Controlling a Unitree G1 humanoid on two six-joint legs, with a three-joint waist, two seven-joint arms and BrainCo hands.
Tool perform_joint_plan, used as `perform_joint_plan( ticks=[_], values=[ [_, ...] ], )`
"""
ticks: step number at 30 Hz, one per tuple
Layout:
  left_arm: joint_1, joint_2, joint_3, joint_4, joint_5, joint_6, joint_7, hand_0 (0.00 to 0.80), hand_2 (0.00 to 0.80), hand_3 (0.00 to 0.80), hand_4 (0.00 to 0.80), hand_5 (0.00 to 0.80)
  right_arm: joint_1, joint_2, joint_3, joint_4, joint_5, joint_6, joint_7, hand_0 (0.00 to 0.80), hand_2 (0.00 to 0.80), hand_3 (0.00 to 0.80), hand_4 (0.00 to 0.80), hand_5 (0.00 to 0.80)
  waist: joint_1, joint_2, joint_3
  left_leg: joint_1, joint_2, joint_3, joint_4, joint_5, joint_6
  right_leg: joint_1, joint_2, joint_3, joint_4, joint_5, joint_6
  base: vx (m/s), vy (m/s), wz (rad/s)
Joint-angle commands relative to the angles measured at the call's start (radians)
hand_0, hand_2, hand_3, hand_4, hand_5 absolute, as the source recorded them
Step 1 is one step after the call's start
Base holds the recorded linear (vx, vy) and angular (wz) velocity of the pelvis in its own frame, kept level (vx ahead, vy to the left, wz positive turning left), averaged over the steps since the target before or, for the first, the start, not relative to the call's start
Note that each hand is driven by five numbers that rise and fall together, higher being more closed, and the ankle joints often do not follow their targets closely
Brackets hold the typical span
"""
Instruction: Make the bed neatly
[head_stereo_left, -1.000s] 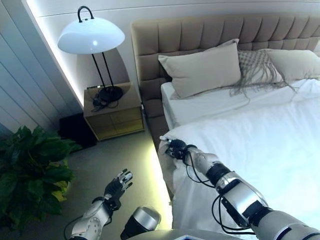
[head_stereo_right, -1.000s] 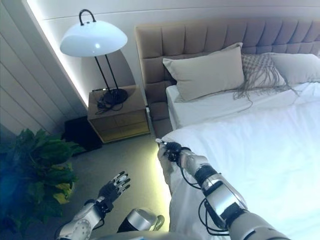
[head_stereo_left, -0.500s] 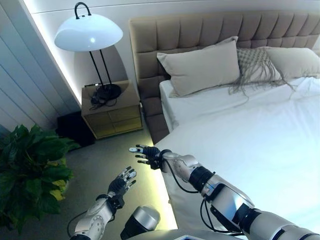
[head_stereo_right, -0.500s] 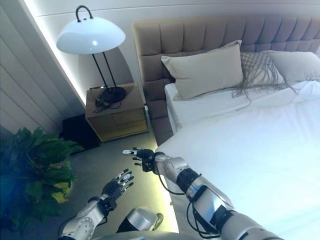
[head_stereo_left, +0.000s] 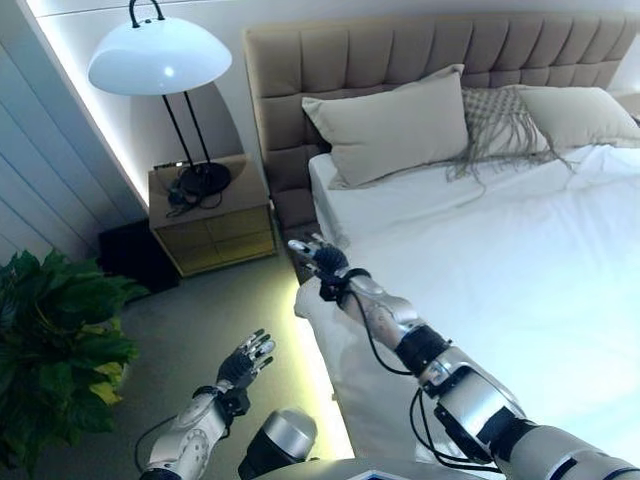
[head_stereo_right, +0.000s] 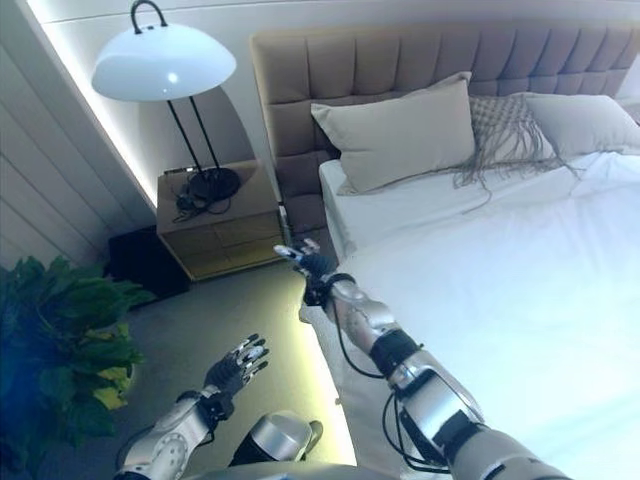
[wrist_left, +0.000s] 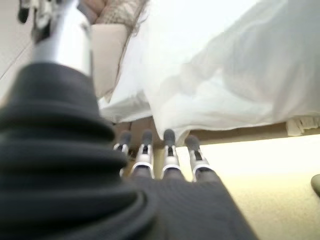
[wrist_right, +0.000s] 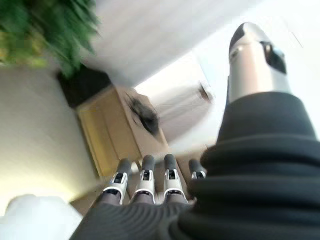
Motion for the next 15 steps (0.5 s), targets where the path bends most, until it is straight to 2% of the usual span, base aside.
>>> perform_joint_plan(
  ticks=[1, 4, 10, 15],
  values=[
    [-0.026, -0.012, 0.001, -0.075, 0.042, -0.028, -0.034, 0.000, 0.000, 0.000, 0.000, 0.000, 0.028, -0.066, -0.101, -0.068, -0.059, -0.082, 0.039, 0.000, 0.000, 0.000, 0.000, 0.000, -0.031, 0.006, -0.011, -0.024, 0.046, 0.072, 0.069, 0.003, 0.052, -0.100, -0.044, 0.111, -0.093, 0.462, 0.012, -0.019, -0.094, -0.10],
    [-0.010, -0.015, 0.005, -0.074, 0.058, -0.038, -0.041, 0.000, 0.000, 0.000, 0.000, 0.000, 0.108, -0.119, -0.183, -0.057, -0.079, -0.078, 0.061, 0.000, 0.000, 0.000, 0.000, 0.000, -0.060, 0.005, -0.012, -0.007, 0.055, 0.092, 0.067, -0.011, 0.058, -0.095, -0.028, 0.125, -0.116, 0.450, 0.005, -0.024, -0.125, -0.20],
    [-0.033, 0.005, -0.005, -0.035, 0.085, -0.036, -0.089, 0.000, 0.000, 0.000, 0.000, 0.000, 0.195, -0.191, -0.294, 0.002, -0.066, -0.126, 0.083, 0.000, 0.000, 0.000, 0.000, 0.000, -0.108, -0.007, -0.017, 0.014, 0.074, 0.134, 0.058, -0.026, 0.060, -0.078, 0.006, 0.149, -0.171, 0.428, -0.002, -0.024, -0.176, -0.29],
    [-0.049, 0.006, -0.041, -0.022, 0.108, -0.032, -0.124, 0.000, 0.000, 0.000, 0.000, 0.000, 0.249, -0.215, -0.341, 0.033, -0.081, -0.144, 0.096, 0.000, 0.000, 0.000, 0.000, 0.000, -0.146, -0.005, -0.019, 0.035, 0.074, 0.162, 0.057, -0.046, 0.066, -0.081, 0.020, 0.175, -0.184, 0.413, -0.004, -0.038, -0.127, -0.22]
  ],
)
